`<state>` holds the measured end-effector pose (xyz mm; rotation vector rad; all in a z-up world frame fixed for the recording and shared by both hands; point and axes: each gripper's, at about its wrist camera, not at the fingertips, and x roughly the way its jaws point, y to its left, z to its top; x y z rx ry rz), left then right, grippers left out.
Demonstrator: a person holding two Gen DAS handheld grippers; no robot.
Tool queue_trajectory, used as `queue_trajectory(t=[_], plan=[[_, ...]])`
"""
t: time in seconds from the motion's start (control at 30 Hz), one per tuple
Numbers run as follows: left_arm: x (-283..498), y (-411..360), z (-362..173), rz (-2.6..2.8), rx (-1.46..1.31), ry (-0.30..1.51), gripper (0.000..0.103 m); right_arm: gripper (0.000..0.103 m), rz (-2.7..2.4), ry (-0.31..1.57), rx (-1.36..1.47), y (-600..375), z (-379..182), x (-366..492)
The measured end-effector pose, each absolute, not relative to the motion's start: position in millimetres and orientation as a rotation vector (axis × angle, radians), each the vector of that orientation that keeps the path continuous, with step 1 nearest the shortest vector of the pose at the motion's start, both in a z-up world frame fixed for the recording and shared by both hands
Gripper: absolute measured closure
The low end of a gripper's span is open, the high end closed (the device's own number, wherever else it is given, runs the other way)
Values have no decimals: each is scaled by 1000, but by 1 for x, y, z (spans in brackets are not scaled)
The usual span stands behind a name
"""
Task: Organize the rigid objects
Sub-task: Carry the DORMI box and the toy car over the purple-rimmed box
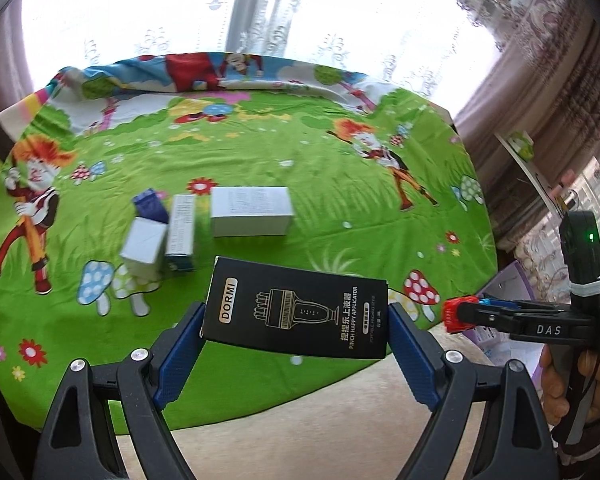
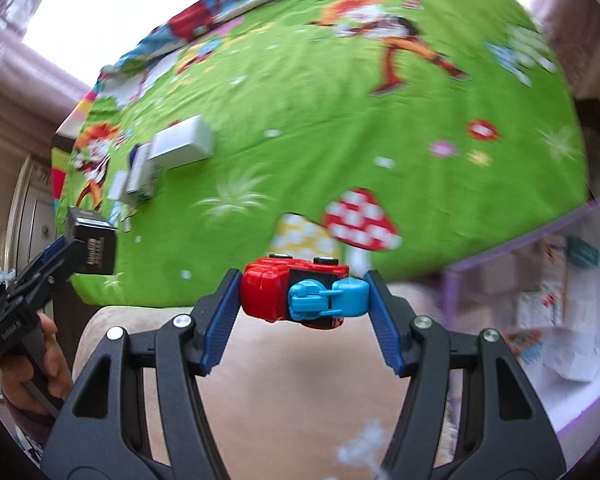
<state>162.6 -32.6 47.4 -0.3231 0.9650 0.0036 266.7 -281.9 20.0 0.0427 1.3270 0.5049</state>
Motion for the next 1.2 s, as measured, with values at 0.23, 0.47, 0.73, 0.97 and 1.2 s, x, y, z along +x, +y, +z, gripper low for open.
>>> queue_trajectory(t=[0.23,0.47,0.73,0.97,1.2], plan=[[170,-58,55,-46,-305,969,15,38,385,1345,124,-363,11,264],[180,-97,67,-124,-263,966,15,38,285,1325,188,-428,8,274],[185,-134,70,-181,-223,986,15,38,215,1328,241,-475,-13,303],[191,-170,67,-255,-191,1022,15,38,171,1348,260,-507,-28,307],[195,-202,59,-305,-147,1056,15,38,252,1384,255,-492,-39,281]])
